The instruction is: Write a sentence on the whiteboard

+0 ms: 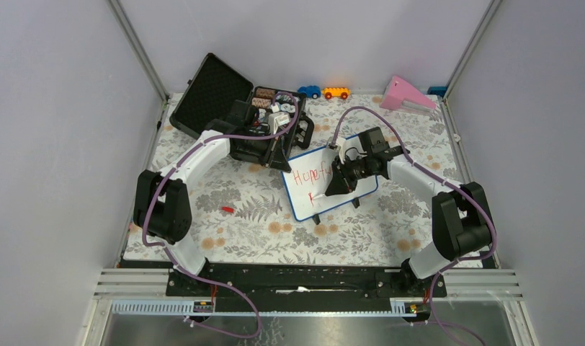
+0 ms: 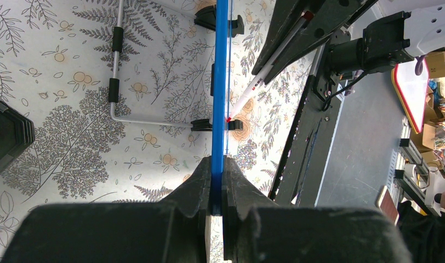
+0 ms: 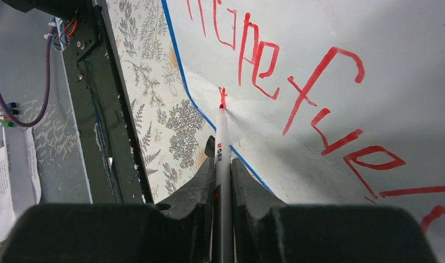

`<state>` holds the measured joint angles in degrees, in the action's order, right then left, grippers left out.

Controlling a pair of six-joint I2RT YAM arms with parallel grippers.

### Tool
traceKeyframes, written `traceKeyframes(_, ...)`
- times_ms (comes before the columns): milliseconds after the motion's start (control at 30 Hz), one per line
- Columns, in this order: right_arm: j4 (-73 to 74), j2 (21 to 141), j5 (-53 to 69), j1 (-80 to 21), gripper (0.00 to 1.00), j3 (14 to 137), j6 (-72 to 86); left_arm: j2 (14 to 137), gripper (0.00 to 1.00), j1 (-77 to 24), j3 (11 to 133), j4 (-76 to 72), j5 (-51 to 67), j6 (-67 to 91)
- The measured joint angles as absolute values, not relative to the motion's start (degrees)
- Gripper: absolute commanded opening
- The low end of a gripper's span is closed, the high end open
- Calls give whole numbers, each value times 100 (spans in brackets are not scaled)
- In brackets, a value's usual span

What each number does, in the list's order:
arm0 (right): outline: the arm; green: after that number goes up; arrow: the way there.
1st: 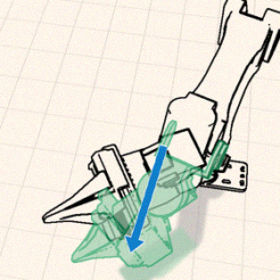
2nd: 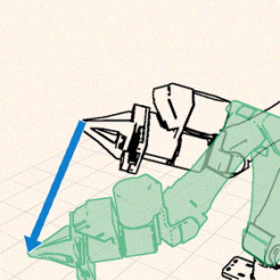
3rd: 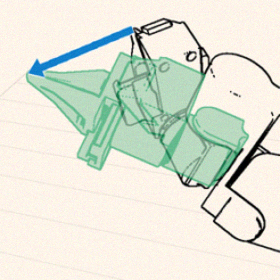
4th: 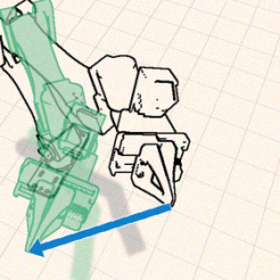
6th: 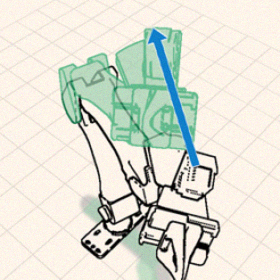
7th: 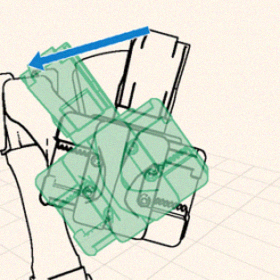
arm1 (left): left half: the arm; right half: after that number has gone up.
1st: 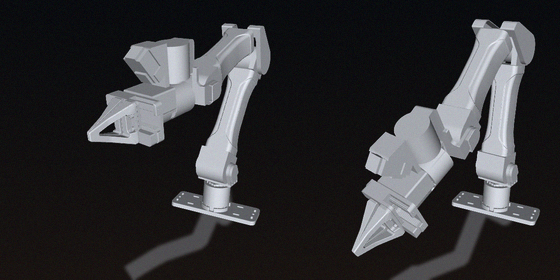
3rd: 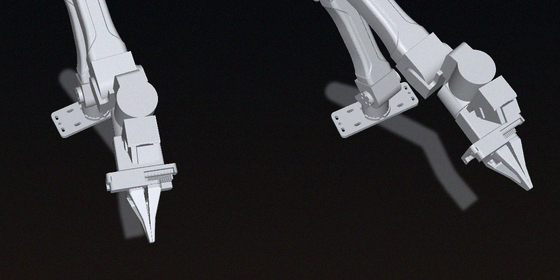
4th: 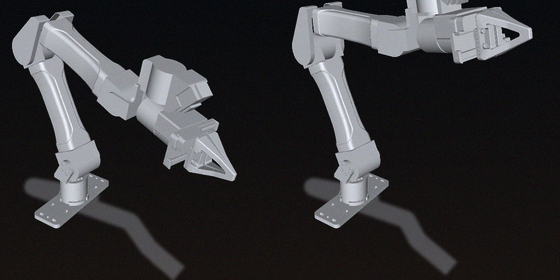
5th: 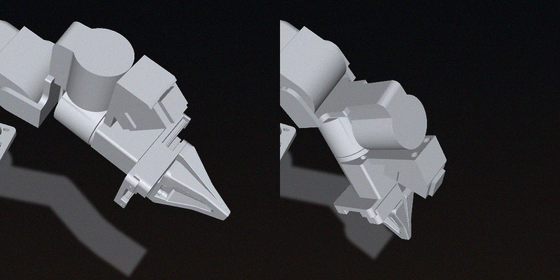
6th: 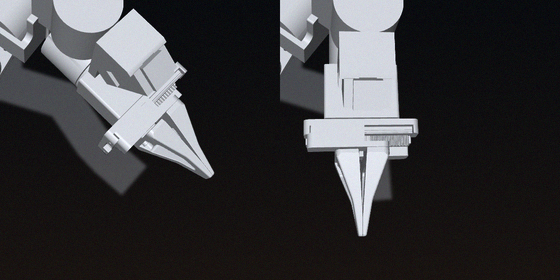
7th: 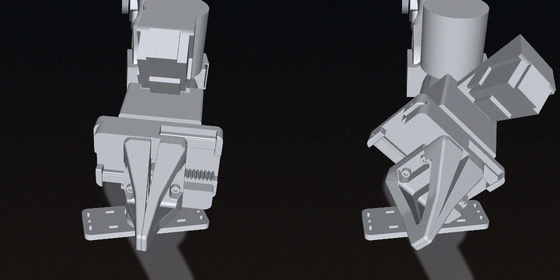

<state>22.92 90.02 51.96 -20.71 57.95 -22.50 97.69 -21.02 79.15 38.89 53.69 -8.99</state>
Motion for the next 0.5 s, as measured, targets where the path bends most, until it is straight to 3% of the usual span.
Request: traceKeyframes(500,2447,9006,5196,-1859,0,5802,-2252,9769,0,-2102,7915,3889,5369,-899)
